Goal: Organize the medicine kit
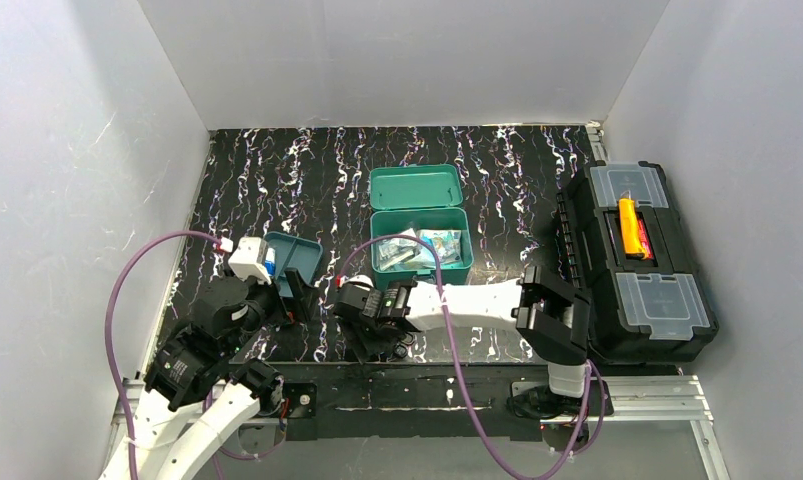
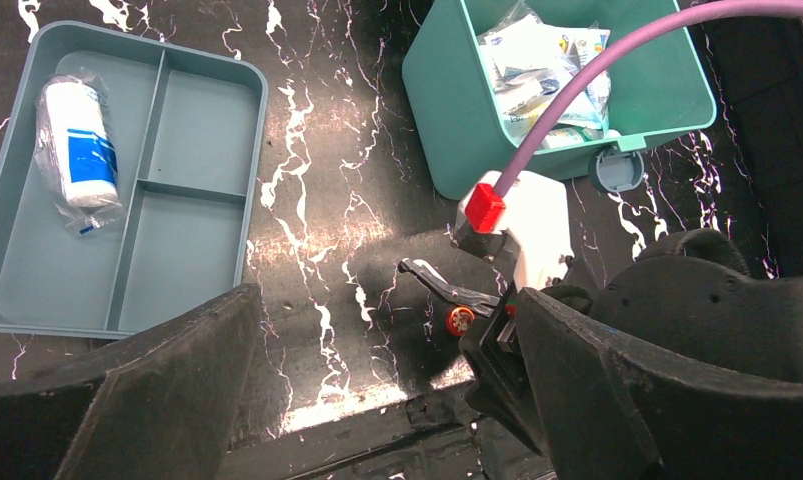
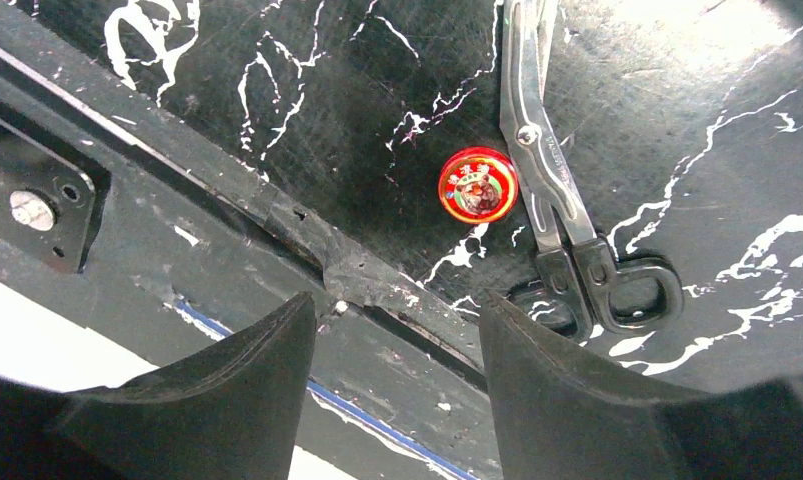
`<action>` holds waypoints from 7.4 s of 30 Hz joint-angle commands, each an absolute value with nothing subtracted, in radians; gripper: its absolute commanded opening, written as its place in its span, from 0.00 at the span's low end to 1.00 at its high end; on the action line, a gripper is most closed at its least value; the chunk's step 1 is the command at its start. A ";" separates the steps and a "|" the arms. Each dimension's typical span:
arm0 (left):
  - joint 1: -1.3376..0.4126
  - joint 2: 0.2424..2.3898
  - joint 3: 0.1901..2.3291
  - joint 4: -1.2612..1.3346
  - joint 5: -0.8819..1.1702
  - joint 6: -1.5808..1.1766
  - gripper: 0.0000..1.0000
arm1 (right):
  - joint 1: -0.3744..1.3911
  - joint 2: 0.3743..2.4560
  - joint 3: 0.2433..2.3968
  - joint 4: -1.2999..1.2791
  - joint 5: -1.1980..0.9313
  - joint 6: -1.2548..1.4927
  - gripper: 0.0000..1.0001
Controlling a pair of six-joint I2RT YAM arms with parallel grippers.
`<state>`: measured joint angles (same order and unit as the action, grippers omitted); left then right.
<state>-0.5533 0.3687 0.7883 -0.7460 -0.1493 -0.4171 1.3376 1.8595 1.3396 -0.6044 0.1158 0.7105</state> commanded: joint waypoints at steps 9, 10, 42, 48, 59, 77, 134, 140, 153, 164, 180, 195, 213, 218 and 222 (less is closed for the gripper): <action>-0.552 0.358 0.772 -0.738 -0.153 -0.416 0.98 | 1.342 1.968 1.454 -0.648 0.122 0.799 0.65; -0.552 0.357 0.771 -0.737 -0.152 -0.415 0.98 | 1.343 1.979 1.464 -0.661 0.128 0.801 0.65; -0.552 0.382 0.767 -0.724 -0.137 -0.405 0.98 | 1.273 2.055 1.499 -0.703 0.175 0.812 0.63; -0.552 0.385 0.767 -0.725 -0.134 -0.404 0.98 | 1.272 2.082 1.516 -0.700 0.169 0.808 0.61; -0.552 0.393 0.767 -0.723 -0.132 -0.402 0.98 | 1.273 2.098 1.513 -0.725 0.211 0.808 0.55; -0.552 0.387 0.767 -0.723 -0.132 -0.403 0.98 | 1.273 2.128 1.532 -0.744 0.244 0.812 0.35; -0.540 0.259 0.764 -0.741 -0.229 -0.423 0.98 | 1.093 2.515 2.308 -0.397 0.154 0.431 0.26; -0.540 0.264 0.762 -0.737 -0.223 -0.423 0.98 | 1.088 2.544 2.312 -0.383 0.185 0.427 0.34; -0.540 0.269 0.763 -0.739 -0.225 -0.420 0.98 | 1.088 2.477 2.267 -0.328 0.187 0.418 0.60; -0.540 0.259 0.764 -0.742 -0.232 -0.423 0.98 | 1.088 2.189 2.027 -0.254 0.228 0.396 0.63; -0.540 0.258 0.766 -0.756 -0.268 -0.435 1.00 | 1.144 1.653 1.426 -0.316 0.159 0.429 0.69; -0.540 0.335 0.770 -0.758 -0.247 -0.433 1.00 | 1.272 1.259 0.970 -0.460 0.164 0.611 0.70; -0.540 0.371 0.770 -0.753 -0.226 -0.430 1.00 | 1.270 1.508 0.972 -0.477 0.387 0.822 0.63; -0.540 0.371 0.768 -0.752 -0.220 -0.428 1.00 | 1.270 1.561 1.011 -0.461 0.431 0.857 0.55; -0.540 0.369 0.768 -0.749 -0.216 -0.426 1.00 | 1.255 1.572 1.014 -0.441 0.454 0.871 0.47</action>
